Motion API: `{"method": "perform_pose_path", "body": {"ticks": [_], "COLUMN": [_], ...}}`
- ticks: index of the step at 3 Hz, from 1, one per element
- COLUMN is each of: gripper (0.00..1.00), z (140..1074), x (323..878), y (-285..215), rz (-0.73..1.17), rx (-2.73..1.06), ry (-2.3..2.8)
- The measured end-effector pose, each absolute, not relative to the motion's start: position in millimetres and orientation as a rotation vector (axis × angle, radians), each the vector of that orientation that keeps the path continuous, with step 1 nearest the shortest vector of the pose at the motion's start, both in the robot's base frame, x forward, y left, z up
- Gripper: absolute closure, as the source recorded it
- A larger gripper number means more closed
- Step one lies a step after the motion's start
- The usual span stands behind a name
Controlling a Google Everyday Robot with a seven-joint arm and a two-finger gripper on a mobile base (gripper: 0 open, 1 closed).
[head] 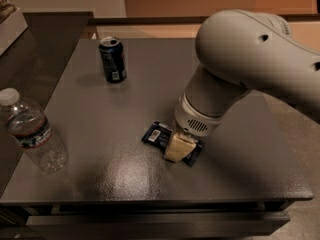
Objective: Move rxbar blueberry near water bottle
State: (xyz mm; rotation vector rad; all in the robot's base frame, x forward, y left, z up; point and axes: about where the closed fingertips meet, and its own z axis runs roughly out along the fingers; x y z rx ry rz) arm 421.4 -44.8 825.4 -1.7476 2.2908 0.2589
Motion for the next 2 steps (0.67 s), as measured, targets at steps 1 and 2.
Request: {"method": "perform_pose_path", "body": {"ticks": [1, 2], "gripper": [0.87, 1.00], "z": [831.6, 847.1], "x": [421.4, 419.6], "y": [-44.8, -33.4], "rz": [0.259, 0.266], "rx": [-1.748, -1.746], "ry": [2.290, 2.255]}}
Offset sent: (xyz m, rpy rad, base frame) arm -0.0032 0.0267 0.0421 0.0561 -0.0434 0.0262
